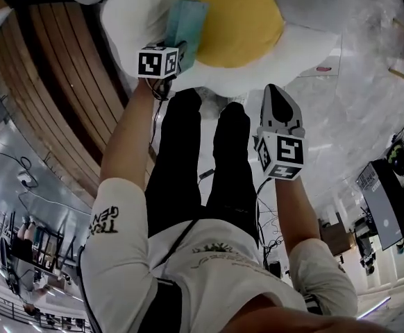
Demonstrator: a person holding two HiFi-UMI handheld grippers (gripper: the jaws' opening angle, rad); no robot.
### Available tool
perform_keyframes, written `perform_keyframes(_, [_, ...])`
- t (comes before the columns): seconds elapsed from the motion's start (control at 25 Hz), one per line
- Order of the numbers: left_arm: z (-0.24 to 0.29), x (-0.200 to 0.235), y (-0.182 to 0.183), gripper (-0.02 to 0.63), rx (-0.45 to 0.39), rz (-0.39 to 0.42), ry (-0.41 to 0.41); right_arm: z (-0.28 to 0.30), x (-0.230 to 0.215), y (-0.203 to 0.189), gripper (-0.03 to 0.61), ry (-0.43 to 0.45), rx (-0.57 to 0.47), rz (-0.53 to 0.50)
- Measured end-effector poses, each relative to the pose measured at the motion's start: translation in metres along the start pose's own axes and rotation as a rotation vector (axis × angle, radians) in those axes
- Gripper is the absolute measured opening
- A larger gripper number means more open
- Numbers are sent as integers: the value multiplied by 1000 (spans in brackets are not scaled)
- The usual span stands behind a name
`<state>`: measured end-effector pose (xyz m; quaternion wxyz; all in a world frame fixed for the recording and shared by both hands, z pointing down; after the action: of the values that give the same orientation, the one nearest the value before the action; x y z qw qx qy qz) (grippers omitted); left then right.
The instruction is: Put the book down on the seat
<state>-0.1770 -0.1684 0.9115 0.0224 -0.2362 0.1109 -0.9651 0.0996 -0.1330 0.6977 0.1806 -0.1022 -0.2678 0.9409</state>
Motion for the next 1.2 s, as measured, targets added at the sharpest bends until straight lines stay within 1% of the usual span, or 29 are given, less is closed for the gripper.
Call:
perform_keyframes(0.04, [2, 6, -1, 171, 14, -15, 26, 1, 2, -1, 28, 4, 1, 4])
perform_keyframes(0.08, [2, 12, -2, 191, 29, -27, 53, 2, 4, -2, 28, 8, 2, 4])
perform_keyframes(0.12, [2, 16, -4, 230, 40, -36, 73, 3, 6, -3, 28, 12, 3, 3])
perform_keyframes(0.2, [1, 22, -7, 275, 50, -65, 86, 4, 10, -4, 28, 20, 5, -1])
perform_keyframes(0.28, [0, 27, -10, 295, 44, -111, 92, 5, 13, -5, 28, 27, 9, -3])
perform_keyframes(0.36, [-3, 31, -13, 319, 31, -141, 112, 4, 17, -4, 28, 32, 11, -3])
perform_keyframes(0.52, [-10, 41, -16, 327, 26, -155, 172, 3, 21, 0, 28, 32, 6, 2])
perform_keyframes(0.76, [-35, 45, -19, 331, -9, -181, 230, -3, 21, 6, 28, 32, -21, 14])
perform_keyframes(0.84, [-48, 41, -16, 331, -47, -188, 235, -8, 20, 10, 28, 40, -36, 14])
perform_keyframes(0.96, [-80, 29, -10, 330, -145, -222, 248, -19, 18, 19, 28, 45, -55, 0])
perform_keyframes(1.0, [-92, 22, -9, 305, -174, -226, 265, -24, 18, 23, 28, 47, -59, -1])
perform_keyframes(1.08, [-118, 6, -5, 124, -217, -217, 315, -35, 17, 34, 28, 52, -71, 3])
perform_keyframes(1.12, [-131, -4, -2, 57, -230, -211, 331, -42, 17, 40, 28, 57, -76, 8])
perform_keyframes(1.16, [-142, -16, 0, 36, -239, -201, 332, -50, 17, 47, 28, 63, -81, 15])
perform_keyframes(1.2, [-154, -29, 2, 28, -246, -186, 321, -58, 17, 54, 28, 68, -86, 21])
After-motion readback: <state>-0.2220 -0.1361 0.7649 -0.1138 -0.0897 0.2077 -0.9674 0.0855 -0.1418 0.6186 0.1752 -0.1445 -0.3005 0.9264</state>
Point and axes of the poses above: the fingertips, and each gripper's own axes: z forward along the fingers, x to its left, y out of its top, the point moved 7 cm from there along -z, backward along the fingers, and after that the axes turned 4 degrees about x, right-handed, at the moved point
